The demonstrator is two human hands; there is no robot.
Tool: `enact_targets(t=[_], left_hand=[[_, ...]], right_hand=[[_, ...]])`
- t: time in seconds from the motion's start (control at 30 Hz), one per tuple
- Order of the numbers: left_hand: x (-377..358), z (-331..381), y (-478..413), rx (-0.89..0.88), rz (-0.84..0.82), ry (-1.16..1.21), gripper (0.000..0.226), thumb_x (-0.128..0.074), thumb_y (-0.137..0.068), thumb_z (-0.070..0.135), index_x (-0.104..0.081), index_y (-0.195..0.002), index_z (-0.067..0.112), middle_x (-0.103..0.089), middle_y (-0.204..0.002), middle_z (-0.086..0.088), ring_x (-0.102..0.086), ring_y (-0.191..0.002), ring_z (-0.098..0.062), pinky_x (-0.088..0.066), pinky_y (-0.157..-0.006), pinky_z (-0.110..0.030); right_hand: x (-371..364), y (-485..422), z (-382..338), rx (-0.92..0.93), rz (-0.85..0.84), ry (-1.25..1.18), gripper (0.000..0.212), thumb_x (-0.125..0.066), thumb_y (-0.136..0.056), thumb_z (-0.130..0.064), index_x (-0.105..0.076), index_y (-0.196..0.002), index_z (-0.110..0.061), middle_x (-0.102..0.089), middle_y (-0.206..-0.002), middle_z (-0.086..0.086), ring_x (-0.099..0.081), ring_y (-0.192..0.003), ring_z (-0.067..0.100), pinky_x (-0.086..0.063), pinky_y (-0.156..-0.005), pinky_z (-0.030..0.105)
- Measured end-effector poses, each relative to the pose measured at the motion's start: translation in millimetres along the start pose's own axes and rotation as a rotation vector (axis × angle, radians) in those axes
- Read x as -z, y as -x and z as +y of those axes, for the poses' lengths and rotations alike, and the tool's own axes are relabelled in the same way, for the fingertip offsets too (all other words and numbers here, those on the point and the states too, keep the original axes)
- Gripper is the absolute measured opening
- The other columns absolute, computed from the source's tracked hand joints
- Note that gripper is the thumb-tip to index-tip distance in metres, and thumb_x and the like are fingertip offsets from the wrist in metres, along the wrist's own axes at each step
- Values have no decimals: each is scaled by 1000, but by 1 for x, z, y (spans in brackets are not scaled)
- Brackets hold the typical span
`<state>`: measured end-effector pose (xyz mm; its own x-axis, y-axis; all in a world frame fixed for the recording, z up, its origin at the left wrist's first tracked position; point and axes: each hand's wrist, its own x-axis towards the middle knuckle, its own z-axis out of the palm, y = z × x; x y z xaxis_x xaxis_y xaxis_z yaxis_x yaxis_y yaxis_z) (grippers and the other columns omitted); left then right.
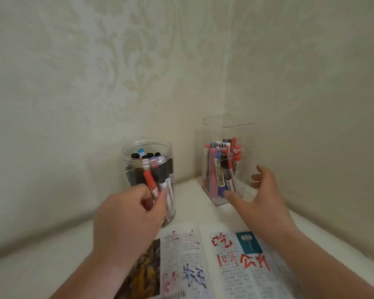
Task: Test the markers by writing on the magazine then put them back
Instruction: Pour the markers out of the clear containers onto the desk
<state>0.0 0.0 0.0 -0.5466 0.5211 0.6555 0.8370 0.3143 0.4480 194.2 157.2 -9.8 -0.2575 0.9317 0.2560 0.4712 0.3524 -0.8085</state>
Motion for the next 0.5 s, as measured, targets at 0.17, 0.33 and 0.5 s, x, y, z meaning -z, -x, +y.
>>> enact_targets(t=[0.17,0.33,0.5], left_hand=[[7,-22,-16,235,-247,31,52,-76,-59,75,-55,-81,33,-60,-74,14,-60,-68,-9,-50,-60,-31],[-24,-36,-10,255,-314,83,69,-76,-50,78,-50,-99,36,-62,-98,11,-63,-89,-12,-56,-76,-39],[-27,-32,-6,256,-327,176,46,-82,-70,60,-49,-90,35,-61,-93,11,-58,-80,-5,-46,-63,-28]], right_hand=[[-6,-2,-11,-13,-69,-14,121,-85,-69,-59,-10,-159,-29,-36,-157,-5,-39,-143,18,-39,-115,46],[-14,-19,-29,-26,-47,-15,105,-93,-58,-53,-32,-140,-28,-52,-132,-8,-53,-122,18,-44,-100,38],[-24,-35,-34,-60,-53,-44,96,-94,-66,-41,-30,-135,-23,-50,-115,-7,-50,-104,16,-41,-90,31]])
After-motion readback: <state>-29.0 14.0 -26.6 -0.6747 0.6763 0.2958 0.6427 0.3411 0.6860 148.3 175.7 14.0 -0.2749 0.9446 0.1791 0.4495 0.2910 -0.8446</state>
